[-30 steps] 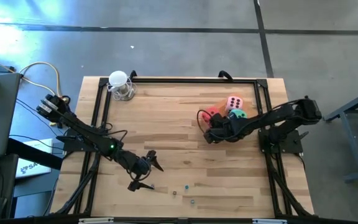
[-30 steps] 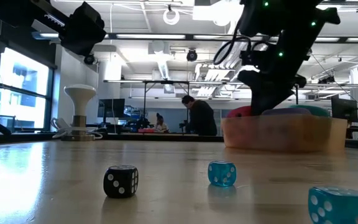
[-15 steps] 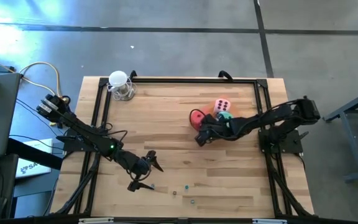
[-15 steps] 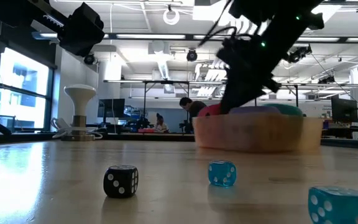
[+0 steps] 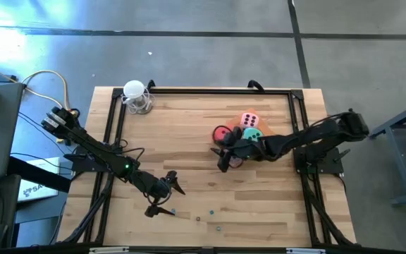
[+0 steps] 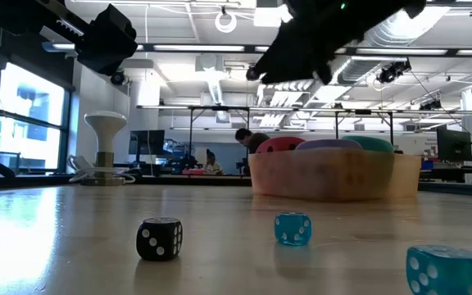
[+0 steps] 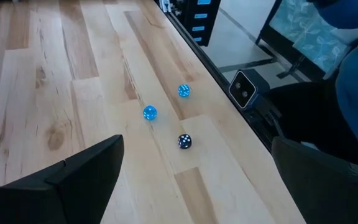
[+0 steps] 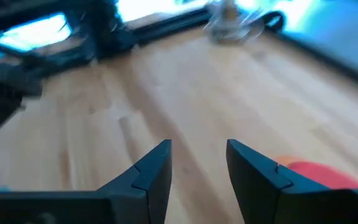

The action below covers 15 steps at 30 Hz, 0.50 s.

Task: Pick & Place Dice
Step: Adjust the large dice in the orange bin

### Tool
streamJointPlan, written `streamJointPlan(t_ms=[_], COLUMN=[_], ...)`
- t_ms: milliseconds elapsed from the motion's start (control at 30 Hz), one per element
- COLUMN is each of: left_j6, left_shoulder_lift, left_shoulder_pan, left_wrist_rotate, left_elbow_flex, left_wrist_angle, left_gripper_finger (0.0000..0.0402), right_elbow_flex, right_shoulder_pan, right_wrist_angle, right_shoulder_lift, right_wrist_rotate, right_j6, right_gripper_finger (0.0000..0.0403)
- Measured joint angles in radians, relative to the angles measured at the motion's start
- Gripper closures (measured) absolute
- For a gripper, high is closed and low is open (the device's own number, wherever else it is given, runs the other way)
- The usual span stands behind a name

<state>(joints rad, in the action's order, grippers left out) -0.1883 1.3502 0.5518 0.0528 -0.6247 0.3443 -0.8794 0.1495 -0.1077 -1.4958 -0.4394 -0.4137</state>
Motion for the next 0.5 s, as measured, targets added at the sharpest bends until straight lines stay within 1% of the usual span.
streamJointPlan(t_ms=[33, 100, 167, 200, 267, 333, 400, 500], left_j6=[0.0, 0.0, 0.0, 0.0, 0.005, 0.007, 0.008, 0.008], left_shoulder_lift=[0.0, 0.0, 0.0, 0.0, 0.0, 0.0, 0.0, 0.0], left_shoulder_pan=[0.001, 0.004, 0.007, 0.009, 0.011, 0.011, 0.011, 0.011], left_wrist_rotate=[0.0, 0.0, 0.0, 0.0, 0.0, 0.0, 0.0, 0.0], left_elbow_flex=[0.0, 0.0, 0.0, 0.0, 0.0, 0.0, 0.0, 0.0], left_wrist_angle=[0.0, -0.001, -0.003, -0.005, -0.005, -0.01, -0.009, -0.009], left_gripper_finger=[0.0002, 0.0002, 0.0002, 0.0002, 0.0002, 0.0002, 0.0002, 0.0002], right_elbow_flex=[-0.002, 0.0, 0.0, -0.001, 0.0, -0.002, 0.0, 0.0], right_shoulder_pan=[0.011, 0.036, 0.052, 0.056, 0.054, 0.045, 0.037, 0.03], right_wrist_angle=[0.029, 0.154, 0.265, 0.342, 0.515, 0.669, 0.835, 1.011], right_shoulder_lift=[0.02, 0.074, 0.118, 0.15, 0.2, 0.234, 0.254, 0.263], right_wrist_rotate=[-0.055, -0.173, -0.271, -0.303, -0.335, -0.344, -0.34, -0.31], right_j6=[0.0, -0.022, -0.097, -0.157, -0.29, -0.434, -0.564, -0.72], right_gripper_finger=[0.0262, 0.0268, 0.0275, 0.0279, 0.0287, 0.0294, 0.0301, 0.0308])
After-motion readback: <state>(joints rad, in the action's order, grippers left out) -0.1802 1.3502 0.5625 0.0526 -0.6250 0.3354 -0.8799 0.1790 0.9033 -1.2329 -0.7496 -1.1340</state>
